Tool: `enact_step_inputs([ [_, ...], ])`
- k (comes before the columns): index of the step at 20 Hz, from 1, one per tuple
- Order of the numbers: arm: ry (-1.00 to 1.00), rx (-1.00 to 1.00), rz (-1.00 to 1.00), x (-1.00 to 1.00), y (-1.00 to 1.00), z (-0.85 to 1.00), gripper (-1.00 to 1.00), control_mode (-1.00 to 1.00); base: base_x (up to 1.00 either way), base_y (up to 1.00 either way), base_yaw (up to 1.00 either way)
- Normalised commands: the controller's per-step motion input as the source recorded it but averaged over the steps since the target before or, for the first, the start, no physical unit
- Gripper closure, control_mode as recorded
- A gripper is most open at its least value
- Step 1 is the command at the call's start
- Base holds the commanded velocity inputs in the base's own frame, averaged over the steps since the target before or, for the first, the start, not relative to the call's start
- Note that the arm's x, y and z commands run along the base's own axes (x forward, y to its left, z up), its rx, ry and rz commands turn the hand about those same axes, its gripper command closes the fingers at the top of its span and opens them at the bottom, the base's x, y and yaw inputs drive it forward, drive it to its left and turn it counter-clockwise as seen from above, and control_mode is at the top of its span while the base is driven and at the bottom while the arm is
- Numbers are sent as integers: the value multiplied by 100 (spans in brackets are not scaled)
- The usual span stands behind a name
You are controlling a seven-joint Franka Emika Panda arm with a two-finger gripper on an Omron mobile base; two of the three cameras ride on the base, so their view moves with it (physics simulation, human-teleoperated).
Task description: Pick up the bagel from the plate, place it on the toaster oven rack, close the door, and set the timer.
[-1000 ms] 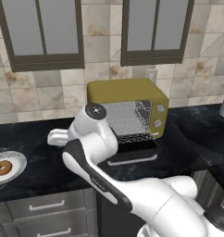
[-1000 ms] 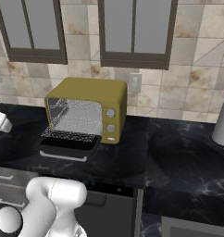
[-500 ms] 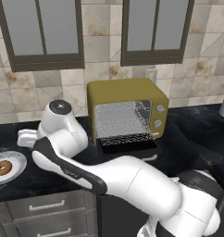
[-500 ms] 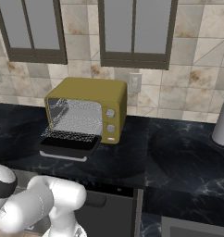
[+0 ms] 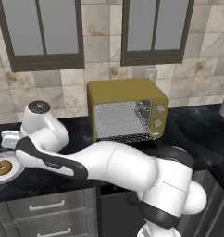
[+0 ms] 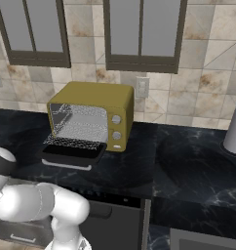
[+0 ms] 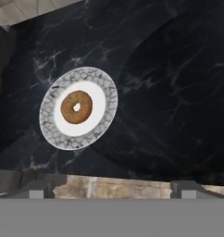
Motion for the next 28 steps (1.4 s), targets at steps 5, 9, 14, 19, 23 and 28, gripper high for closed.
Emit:
enact_step_inputs([
  [5, 3, 0, 0, 37, 19, -31, -100, -100, 0, 0, 0],
  [9, 8, 0, 0, 42, 23, -32, -100, -100, 0, 0, 0],
  [14, 8, 0, 1, 28, 37, -33, -100, -100, 0, 0, 0],
  [19, 4, 0, 2, 17, 39, -26, -100, -100, 0, 0, 0],
  [23, 2, 0, 0, 16, 30, -12, -100, -100, 0, 0, 0],
  [28, 4, 0, 0, 12, 21, -24, -100, -100, 0, 0, 0],
])
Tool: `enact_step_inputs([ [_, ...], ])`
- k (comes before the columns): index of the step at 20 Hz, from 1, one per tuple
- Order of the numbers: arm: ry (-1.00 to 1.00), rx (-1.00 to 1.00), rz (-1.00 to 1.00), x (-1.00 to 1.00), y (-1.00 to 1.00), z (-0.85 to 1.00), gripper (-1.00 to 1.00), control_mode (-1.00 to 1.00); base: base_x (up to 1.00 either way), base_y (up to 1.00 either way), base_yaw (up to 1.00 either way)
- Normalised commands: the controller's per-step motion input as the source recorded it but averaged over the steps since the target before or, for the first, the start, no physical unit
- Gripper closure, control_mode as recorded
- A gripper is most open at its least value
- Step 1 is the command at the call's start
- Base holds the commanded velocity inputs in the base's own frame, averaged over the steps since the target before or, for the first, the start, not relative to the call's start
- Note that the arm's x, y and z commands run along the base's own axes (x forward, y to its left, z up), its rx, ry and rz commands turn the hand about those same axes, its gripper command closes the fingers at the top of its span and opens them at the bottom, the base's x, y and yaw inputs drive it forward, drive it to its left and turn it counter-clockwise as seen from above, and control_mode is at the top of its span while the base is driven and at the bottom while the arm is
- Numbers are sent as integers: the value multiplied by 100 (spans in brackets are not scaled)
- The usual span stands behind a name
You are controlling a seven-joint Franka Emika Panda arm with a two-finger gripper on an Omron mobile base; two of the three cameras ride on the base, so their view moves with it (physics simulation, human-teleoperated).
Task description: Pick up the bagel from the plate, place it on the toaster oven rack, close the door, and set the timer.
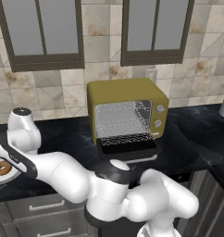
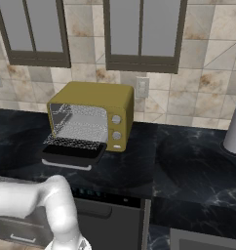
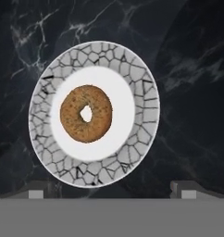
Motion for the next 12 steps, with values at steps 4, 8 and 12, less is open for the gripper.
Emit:
enact_step_inputs([
  [4, 1, 0, 0, 0, 8, -30, -100, -100, 0, 0, 0],
  [8, 0, 0, 0, 0, 5, -24, -100, -100, 0, 0, 0],
  [12, 0, 0, 0, 0, 1, -21, -100, -100, 0, 0, 0],
])
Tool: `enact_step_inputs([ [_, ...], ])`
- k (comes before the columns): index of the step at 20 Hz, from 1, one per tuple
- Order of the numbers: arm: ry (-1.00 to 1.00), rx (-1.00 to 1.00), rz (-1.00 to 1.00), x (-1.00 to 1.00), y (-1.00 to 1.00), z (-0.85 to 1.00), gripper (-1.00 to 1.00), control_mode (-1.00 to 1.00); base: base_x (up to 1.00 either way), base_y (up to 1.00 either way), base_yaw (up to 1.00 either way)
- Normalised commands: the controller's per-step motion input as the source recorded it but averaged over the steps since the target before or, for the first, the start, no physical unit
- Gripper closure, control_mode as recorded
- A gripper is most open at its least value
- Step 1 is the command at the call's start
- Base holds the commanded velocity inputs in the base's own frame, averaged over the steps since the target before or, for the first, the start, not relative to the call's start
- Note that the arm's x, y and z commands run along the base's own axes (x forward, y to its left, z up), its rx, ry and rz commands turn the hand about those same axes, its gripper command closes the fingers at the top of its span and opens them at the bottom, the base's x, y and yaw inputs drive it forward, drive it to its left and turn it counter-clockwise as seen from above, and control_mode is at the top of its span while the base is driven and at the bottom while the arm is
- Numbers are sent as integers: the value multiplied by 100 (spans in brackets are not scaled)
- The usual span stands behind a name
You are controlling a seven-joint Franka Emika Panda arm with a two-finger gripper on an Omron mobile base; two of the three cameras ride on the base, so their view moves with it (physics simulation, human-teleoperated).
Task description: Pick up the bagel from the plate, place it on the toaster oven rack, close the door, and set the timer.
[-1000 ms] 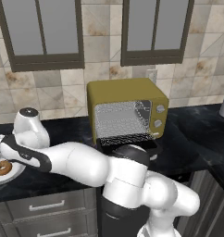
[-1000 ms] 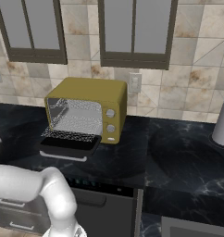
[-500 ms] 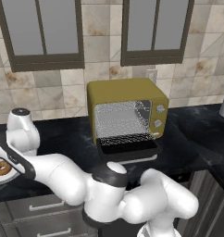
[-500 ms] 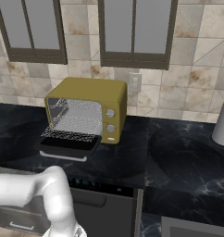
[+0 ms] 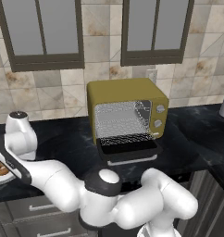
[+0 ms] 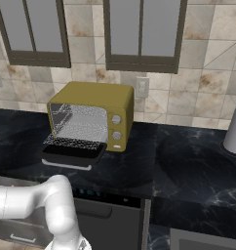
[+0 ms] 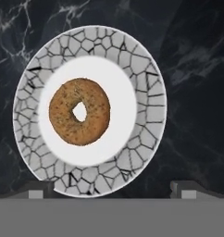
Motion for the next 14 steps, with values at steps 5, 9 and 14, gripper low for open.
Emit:
enact_step_inputs([
  [5, -4, 0, 0, 0, 2, -18, -100, -100, 0, 0, 0],
  [9, -7, 0, 0, 6, 11, -14, -100, -100, 0, 0, 0],
  [14, -6, 0, 0, 11, 16, -12, -100, -100, 0, 0, 0],
])
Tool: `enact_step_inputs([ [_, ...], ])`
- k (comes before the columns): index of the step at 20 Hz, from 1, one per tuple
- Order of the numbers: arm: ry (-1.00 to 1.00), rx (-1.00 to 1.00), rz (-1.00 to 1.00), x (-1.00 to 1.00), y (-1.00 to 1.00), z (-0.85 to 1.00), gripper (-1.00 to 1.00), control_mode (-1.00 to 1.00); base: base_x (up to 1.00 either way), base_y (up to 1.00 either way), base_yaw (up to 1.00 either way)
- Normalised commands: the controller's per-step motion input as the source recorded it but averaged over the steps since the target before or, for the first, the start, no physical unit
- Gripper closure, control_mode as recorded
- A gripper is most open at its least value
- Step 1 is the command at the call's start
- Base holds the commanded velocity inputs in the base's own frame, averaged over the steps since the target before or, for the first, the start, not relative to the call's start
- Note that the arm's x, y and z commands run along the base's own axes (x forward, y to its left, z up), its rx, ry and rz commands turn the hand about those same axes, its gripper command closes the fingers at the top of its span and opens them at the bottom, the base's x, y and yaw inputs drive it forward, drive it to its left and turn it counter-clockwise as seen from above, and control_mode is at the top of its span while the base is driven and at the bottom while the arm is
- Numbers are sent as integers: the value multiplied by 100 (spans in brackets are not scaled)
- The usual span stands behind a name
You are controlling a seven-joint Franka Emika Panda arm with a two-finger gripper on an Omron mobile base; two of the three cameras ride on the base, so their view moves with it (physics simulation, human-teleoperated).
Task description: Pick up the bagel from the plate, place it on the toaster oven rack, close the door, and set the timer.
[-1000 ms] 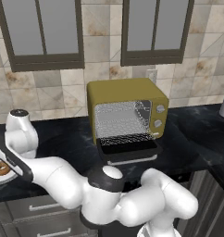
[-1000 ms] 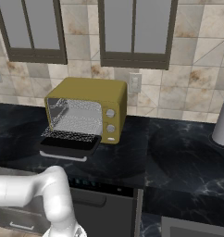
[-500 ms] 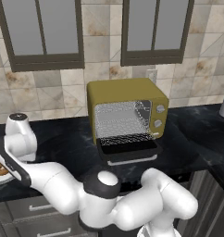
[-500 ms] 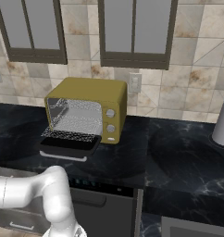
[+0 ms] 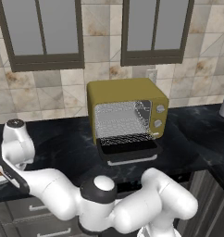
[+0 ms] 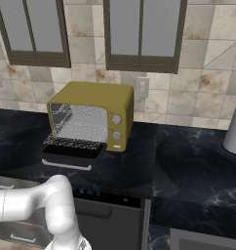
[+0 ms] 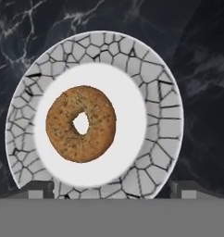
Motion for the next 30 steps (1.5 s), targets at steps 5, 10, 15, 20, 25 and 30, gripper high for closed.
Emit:
enact_step_inputs([
  [5, -5, 0, 0, 19, 12, -7, -100, -100, 0, 0, 0],
  [10, -2, 0, 0, 16, 10, -5, -100, -100, 0, 0, 0],
  [15, 0, 0, 0, 17, 20, -11, -100, -100, 0, 0, 0],
  [20, 0, 0, 0, 20, 22, -13, -100, -100, 0, 0, 0],
  [25, 0, 0, 0, 15, 14, -11, -100, -100, 0, 0, 0],
  [30, 0, 0, 0, 6, 5, -20, -100, -100, 0, 0, 0],
])
